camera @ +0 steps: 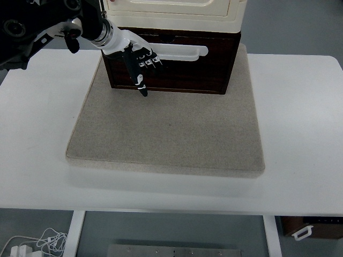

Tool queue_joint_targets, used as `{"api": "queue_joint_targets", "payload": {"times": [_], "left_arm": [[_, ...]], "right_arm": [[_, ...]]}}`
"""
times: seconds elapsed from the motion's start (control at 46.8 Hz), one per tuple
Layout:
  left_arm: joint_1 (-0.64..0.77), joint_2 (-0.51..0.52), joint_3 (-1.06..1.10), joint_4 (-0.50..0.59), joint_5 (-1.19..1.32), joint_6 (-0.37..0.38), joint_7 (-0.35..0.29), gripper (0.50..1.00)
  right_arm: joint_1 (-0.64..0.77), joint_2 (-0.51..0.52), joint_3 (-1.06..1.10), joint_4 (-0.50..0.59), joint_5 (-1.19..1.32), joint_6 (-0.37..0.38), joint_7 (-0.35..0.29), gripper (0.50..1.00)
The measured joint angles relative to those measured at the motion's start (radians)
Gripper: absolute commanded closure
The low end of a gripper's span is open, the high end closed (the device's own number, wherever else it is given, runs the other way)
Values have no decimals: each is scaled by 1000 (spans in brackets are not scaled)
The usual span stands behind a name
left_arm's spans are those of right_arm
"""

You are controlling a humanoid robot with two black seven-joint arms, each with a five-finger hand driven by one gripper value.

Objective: Close drawer under combined cabinet
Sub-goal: 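Press the left hand farther in until the drawer sits flush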

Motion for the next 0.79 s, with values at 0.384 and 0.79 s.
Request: {"api": "queue_joint_targets", "payload": {"times": [0.384,0.79], "left_arm": [[5,3,-38,-12,-11,-6,-7,504],[68,-8,-267,-62,-27,-7,-57,504]], "right_arm": [[0,0,0,0,0,0,0,548],[0,0,0,0,0,0,0,548]]}}
